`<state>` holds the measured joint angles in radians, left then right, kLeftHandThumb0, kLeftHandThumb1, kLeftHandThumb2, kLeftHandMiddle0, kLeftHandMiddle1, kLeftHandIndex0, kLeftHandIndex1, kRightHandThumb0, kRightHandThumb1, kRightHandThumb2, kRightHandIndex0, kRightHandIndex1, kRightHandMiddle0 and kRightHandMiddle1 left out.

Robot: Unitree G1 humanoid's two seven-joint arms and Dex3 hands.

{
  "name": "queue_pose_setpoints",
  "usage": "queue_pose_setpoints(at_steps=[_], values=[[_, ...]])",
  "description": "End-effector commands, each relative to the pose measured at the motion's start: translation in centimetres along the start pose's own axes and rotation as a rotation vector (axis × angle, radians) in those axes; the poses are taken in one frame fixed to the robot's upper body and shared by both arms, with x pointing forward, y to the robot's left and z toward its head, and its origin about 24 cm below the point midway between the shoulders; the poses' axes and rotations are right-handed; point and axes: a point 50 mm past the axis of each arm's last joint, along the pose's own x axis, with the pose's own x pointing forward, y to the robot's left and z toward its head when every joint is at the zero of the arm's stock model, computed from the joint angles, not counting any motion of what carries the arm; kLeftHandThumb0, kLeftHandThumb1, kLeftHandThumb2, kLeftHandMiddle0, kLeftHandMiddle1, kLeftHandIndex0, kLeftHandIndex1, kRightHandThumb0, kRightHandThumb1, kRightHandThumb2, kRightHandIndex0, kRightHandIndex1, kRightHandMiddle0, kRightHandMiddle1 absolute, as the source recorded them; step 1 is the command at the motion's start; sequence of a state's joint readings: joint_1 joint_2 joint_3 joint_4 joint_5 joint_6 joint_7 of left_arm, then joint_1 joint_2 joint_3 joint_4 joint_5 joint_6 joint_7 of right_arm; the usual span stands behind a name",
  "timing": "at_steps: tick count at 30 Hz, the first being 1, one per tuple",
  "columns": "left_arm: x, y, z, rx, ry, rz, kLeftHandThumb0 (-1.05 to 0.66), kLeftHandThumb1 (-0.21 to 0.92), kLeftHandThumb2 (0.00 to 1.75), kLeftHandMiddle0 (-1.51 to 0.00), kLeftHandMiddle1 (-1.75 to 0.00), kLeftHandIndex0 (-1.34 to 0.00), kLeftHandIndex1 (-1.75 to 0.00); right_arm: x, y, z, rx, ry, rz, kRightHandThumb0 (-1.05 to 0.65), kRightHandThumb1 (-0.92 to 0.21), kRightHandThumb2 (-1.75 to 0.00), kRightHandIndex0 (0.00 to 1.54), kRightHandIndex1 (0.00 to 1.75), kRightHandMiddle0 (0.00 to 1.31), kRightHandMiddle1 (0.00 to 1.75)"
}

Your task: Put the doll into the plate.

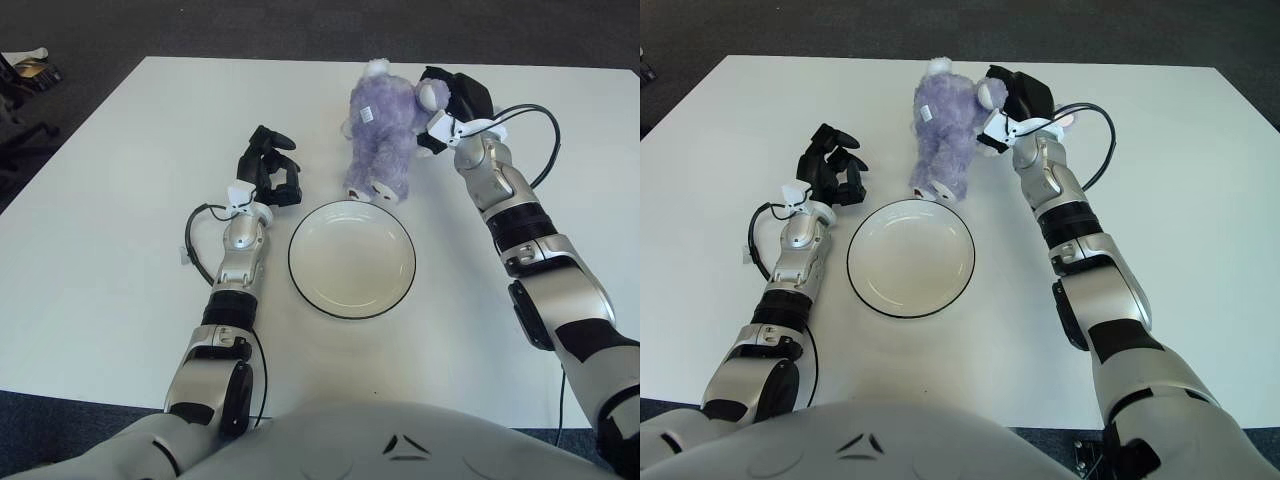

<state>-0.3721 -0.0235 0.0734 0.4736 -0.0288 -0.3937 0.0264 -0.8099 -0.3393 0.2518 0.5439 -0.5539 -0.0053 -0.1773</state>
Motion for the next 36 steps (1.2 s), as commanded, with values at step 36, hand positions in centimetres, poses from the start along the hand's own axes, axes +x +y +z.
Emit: queue_pose_setpoints(at_steps=[36], values=[[-0.9,0.2,-2.5,-0.010,0.092,-0.040,-0.01,0.25,1.40,-0.56,-1.74,-0.53,-1.75,-0.6,-5.6,4.2,-0.124,-0.045,0.014,0.64,0.01,-1.72,0.90,1.75,1.23,1.75]])
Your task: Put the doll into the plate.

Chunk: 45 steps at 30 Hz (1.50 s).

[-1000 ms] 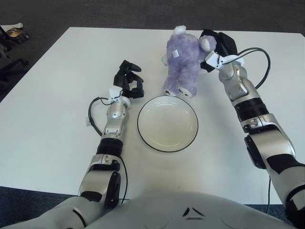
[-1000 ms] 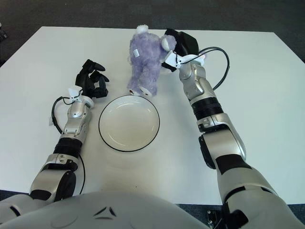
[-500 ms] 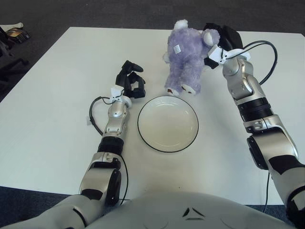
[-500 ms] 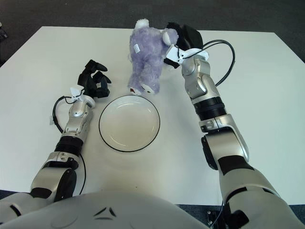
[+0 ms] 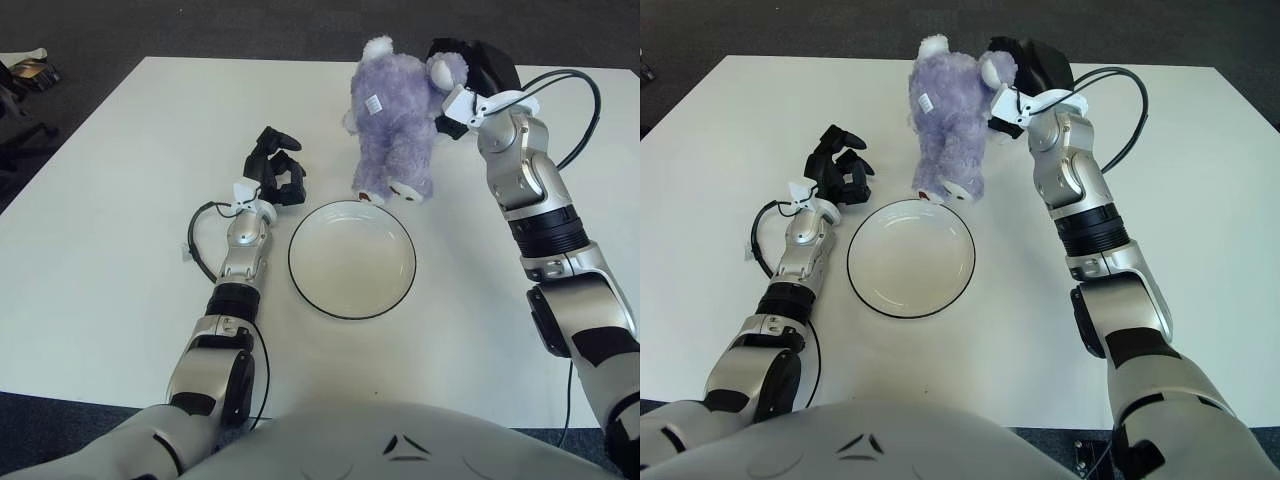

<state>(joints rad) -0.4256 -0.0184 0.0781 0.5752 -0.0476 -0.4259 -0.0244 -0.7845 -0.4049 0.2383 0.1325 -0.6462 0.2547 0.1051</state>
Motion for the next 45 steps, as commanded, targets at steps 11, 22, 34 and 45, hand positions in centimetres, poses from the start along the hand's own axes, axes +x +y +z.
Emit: queue_pose_setpoints(at_steps=[11,22,34,45], values=[[-1.4,0.9,-1.9,0.023,0.052,0.008,-0.01,0.26,1.39,-0.54,-1.75,-0.53,-1.75,-0.6,-1.3,1.2,-0.049,-0.054,0.017,0.64,0.02,-1.73,0.90,1.75,1.17,1.75],[-1.2,1.1,-0.6,0.217,-0.118,0.096,-0.01,0.29,1.36,-0.65,-1.72,-0.40,-1.75,-0.9,-1.1,1.5,-0.044,-0.073,0.059,0.65,0.03,-1.74,0.91,1.75,1.14,1.75],[-0.7,0.7,1.8,0.608,-0.451,0.111,-0.19,0.44,1.05,-0.07,-1.21,-0.16,-1.61,-0.9,-1.1,1.9,-0.019,-0.023,0.144,0.64,0.02,-1.74,0.91,1.75,1.13,1.75],[-0.6,0.5,3.0,0.795,-0.675,0.139,-0.19,0.05,1.32,0.00,-0.42,0.00,-1.06,-0.8,-1.3,1.9,-0.011,0.025,0.190,0.63,0.01,-1.72,0.89,1.75,1.08,1.75]])
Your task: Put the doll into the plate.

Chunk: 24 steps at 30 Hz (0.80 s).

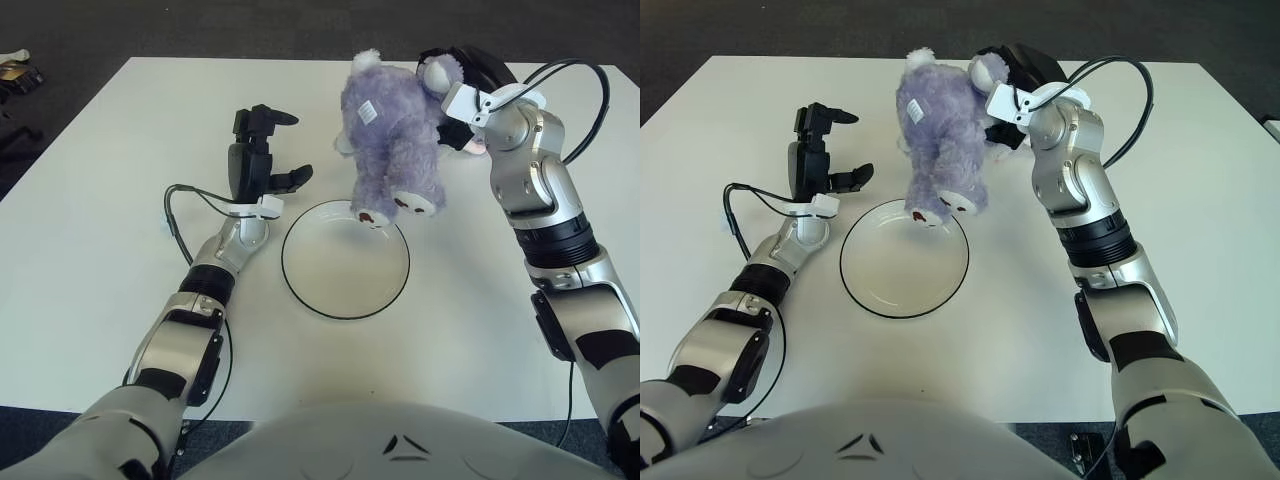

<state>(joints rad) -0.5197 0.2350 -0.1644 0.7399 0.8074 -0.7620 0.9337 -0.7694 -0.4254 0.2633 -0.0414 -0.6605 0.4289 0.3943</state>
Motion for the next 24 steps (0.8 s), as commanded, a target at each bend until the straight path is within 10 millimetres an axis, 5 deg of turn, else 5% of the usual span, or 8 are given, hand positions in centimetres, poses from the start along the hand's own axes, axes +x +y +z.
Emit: queue_pose_setpoints(at_steps=[1,7,13,24], values=[[0.4,0.4,0.2,0.053,-0.081,0.011,-0.20,0.04,1.32,0.00,-0.39,0.00,-1.04,0.1,-1.0,0.6,-0.015,-0.006,-0.015,0.63,0.00,-1.71,0.89,1.75,1.08,1.75],[1.0,0.7,0.8,0.041,-0.153,0.014,-0.37,0.04,1.24,0.00,-0.34,0.00,-0.92,0.2,-1.0,0.5,-0.016,0.007,0.001,0.62,-0.01,-1.70,0.88,1.75,1.07,1.75],[1.5,1.6,1.9,0.044,-0.193,0.035,-0.72,0.23,1.02,0.00,-0.35,0.00,-0.78,0.4,-0.9,0.2,0.016,0.010,0.026,0.62,-0.01,-1.69,0.87,1.75,1.07,1.75],[1.5,2.4,4.1,-0.072,-0.158,-0.004,-0.78,0.23,0.97,0.00,-0.48,0.00,-0.76,0.7,-0.8,-0.2,0.011,0.008,0.030,0.61,-0.02,-1.68,0.86,1.75,1.07,1.75]])
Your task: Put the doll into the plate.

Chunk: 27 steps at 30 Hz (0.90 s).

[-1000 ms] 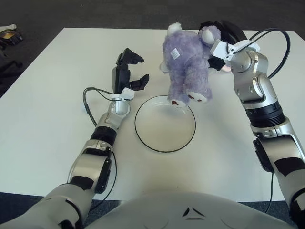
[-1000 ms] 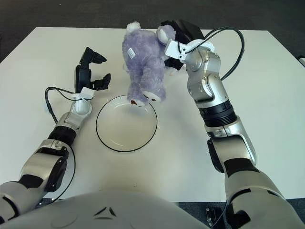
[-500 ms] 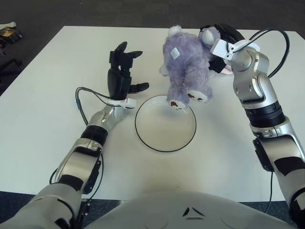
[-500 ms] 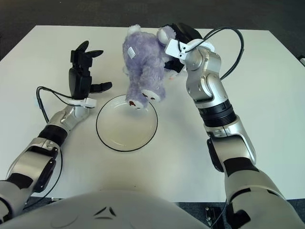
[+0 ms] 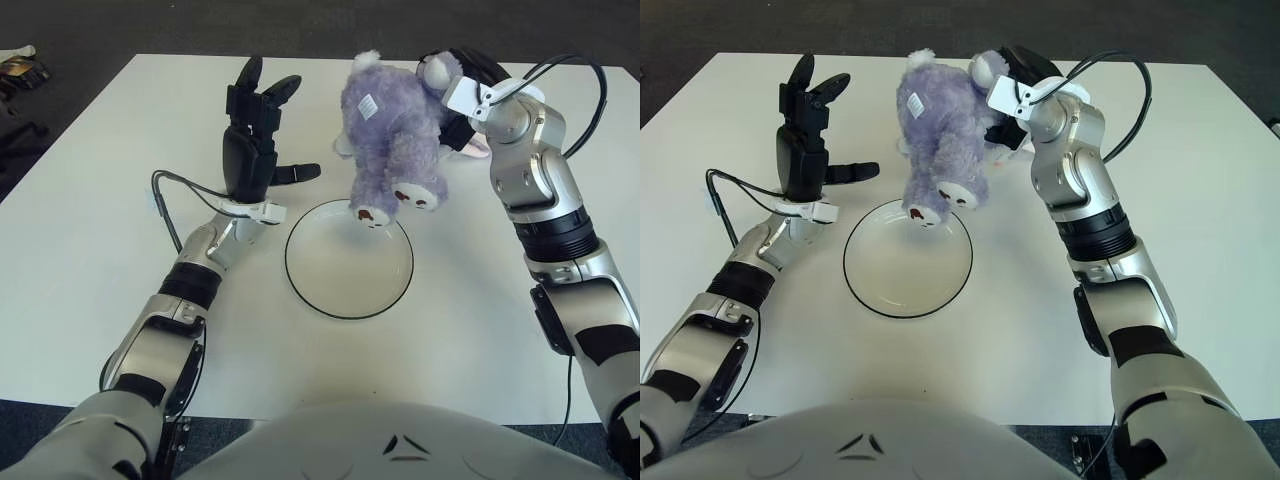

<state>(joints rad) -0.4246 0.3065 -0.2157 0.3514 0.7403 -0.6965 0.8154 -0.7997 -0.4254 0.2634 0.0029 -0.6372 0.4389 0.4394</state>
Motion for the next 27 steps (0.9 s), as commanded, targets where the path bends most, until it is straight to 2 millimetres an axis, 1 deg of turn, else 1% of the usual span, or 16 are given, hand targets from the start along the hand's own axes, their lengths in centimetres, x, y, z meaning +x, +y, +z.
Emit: queue_pose_setpoints(at_steps=[1,2,4,5,7,11,14,17,19,22,27], values=[[-0.3,0.3,0.4,-0.054,0.042,-0.022,-0.79,0.23,0.97,0.00,-0.50,0.00,-0.75,0.1,-0.8,0.0,-0.011,-0.010,-0.026,0.61,-0.02,-1.68,0.86,1.75,1.07,1.75],[-0.3,0.3,0.5,-0.074,0.058,-0.033,-0.80,0.24,0.97,0.00,-0.50,0.00,-0.74,0.2,-0.8,0.0,-0.010,-0.012,-0.022,0.61,-0.02,-1.68,0.86,1.75,1.08,1.75],[-0.2,0.4,0.6,-0.099,0.078,-0.048,-0.86,0.33,0.91,0.00,-0.50,0.00,-0.69,0.2,-0.7,-0.1,-0.007,-0.015,-0.017,0.61,-0.02,-1.68,0.86,1.75,1.08,1.75],[-0.2,0.4,0.6,-0.115,0.095,-0.060,-0.87,0.34,0.90,0.00,-0.50,0.00,-0.68,0.3,-0.7,-0.1,0.000,-0.017,-0.013,0.61,-0.02,-1.68,0.86,1.75,1.08,1.75],[-0.1,0.4,0.6,-0.147,0.134,-0.090,-0.95,0.49,0.78,0.00,-0.47,0.00,-0.63,0.3,-0.6,-0.2,0.016,-0.027,-0.011,0.61,-0.02,-1.67,0.86,1.75,1.09,1.75],[0.7,0.3,0.5,-0.196,0.191,-0.134,-1.02,0.65,0.65,0.00,-0.44,0.00,-0.61,0.4,-0.4,-0.3,0.029,-0.049,-0.014,0.61,-0.03,-1.67,0.86,1.75,1.11,1.75],[1.1,0.3,0.5,-0.234,0.235,-0.162,-1.03,0.68,0.62,0.00,-0.47,0.00,-0.65,0.4,-0.3,-0.4,0.043,-0.068,-0.008,0.61,-0.03,-1.67,0.86,1.75,1.12,1.75],[1.4,0.3,0.5,-0.255,0.261,-0.182,-1.04,0.71,0.59,0.00,-0.53,0.00,-0.72,0.4,-0.2,-0.5,0.043,-0.086,-0.005,0.61,-0.03,-1.67,0.86,1.75,1.14,1.75],[1.6,0.2,0.5,-0.272,0.278,-0.201,-1.05,0.72,0.58,0.00,-0.56,0.00,-0.73,0.4,-0.2,-0.6,0.025,-0.098,-0.007,0.61,-0.03,-1.67,0.86,1.75,1.15,1.75],[2.2,0.4,0.5,-0.298,0.304,-0.236,-1.05,0.73,0.56,0.00,-0.59,0.00,-0.73,0.4,-0.1,-0.7,-0.005,-0.107,-0.014,0.61,-0.03,-1.67,0.86,1.75,1.15,1.75],[3.2,0.7,0.6,-0.367,0.391,-0.340,-1.04,0.73,0.54,0.00,-0.58,0.00,-0.63,0.4,0.1,-0.8,-0.063,-0.115,-0.030,0.61,-0.02,-1.68,0.86,1.75,1.15,1.75]])
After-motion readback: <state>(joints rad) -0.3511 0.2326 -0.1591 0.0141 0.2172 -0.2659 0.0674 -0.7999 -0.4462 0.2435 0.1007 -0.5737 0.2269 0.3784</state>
